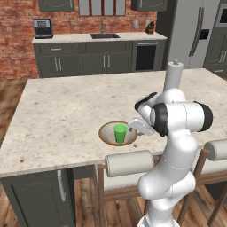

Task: Place the cup inside the bowl on the dining table and move the bowl to any counter.

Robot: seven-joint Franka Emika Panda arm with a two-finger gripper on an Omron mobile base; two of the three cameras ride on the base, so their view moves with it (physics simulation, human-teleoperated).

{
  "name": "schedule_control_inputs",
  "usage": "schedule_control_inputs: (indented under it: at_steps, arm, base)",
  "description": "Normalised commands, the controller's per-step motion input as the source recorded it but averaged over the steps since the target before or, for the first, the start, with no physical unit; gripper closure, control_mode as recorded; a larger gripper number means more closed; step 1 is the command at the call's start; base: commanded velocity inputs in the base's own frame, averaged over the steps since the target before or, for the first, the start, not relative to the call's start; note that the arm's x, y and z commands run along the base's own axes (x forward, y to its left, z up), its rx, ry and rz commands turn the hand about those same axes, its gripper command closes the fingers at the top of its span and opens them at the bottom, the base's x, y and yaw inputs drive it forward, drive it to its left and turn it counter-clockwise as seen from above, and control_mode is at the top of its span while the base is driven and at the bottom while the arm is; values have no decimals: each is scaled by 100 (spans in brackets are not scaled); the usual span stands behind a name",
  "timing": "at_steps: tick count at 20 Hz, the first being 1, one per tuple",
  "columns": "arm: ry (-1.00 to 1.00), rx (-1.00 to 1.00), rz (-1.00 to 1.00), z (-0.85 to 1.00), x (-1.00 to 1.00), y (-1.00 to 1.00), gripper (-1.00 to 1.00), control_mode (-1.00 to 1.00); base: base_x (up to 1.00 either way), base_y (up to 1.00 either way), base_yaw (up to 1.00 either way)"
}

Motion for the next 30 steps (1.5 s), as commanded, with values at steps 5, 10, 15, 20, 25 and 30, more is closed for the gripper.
schedule_control_inputs:
  at_steps: [5, 10, 15, 20, 25, 30]
  arm:
    - [0, 0, 0, 0, 0, 0, 100, -100]
    - [0, 0, 0, 0, 0, 0, 100, -100]
    - [0, 0, 0, 0, 0, 0, 100, -100]
    - [0, 0, 0, 0, 0, 0, 100, -100]
    - [0, 0, 0, 13, 0, 0, 100, -100]
    - [0, 0, 0, 13, 0, 0, 100, -100]
  base:
    - [0, 0, 0]
    - [0, 0, 0]
    - [0, 0, 0]
    - [0, 0, 0]
    - [0, 0, 0]
    - [0, 0, 0]
